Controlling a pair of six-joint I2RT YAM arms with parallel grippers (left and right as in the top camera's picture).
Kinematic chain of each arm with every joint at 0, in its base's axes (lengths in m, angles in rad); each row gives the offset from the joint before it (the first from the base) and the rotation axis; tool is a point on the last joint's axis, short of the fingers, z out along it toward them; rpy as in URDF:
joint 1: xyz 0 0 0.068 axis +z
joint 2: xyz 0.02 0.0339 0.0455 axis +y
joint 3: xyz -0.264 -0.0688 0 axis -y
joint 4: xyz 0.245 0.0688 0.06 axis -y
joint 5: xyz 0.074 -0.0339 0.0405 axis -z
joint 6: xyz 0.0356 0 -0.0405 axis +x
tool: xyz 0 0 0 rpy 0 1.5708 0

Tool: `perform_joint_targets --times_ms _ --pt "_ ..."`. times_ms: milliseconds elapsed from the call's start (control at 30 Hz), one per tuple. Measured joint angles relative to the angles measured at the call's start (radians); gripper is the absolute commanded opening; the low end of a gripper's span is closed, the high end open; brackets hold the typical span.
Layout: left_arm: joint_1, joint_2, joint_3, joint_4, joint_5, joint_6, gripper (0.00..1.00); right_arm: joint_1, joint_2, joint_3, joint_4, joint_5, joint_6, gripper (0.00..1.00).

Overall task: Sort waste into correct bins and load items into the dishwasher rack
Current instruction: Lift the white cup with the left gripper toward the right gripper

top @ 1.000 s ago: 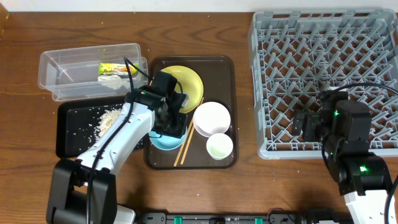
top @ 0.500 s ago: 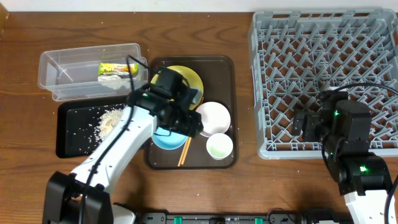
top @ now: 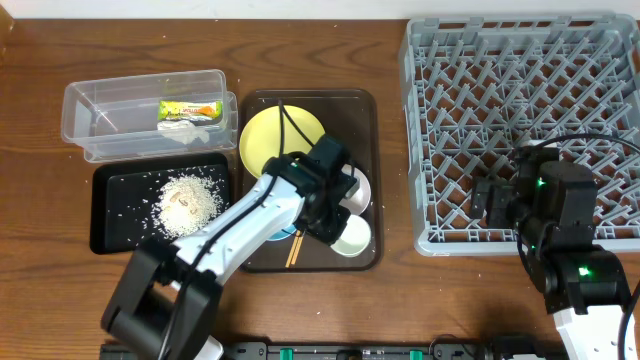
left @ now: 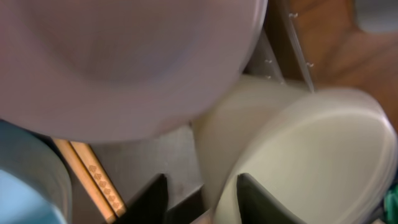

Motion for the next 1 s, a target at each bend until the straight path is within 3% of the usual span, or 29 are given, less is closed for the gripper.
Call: perform_joint_targets --times_ms 67,400,633,833,1000 --pt "0.0 0.015 0.0 0.009 -0.012 -0.005 0.07 0.0 0.0 0.0 -0.002 0.0 0.0 0.99" --pt "0.022 -0.082 0.0 -0.014 0.013 -0.003 0.06 0.0 0.0 0.0 0.017 0.0 0.0 0.99" --pt "0.228 -0.257 0.023 0.15 0.168 -0.089 0.06 0.0 0.005 0.0 0.113 -0.039 0.063 0.99" --pt "0.415 -0.185 0.024 0.408 0.461 -0.25 0.06 0.0 0.095 0.003 0.176 -0.368 0.062 0.99" --pt "0.44 -0.053 0.025 0.507 0.8 -0.336 0.06 0.003 0.241 0.004 0.188 -0.761 -0.035 0.99"
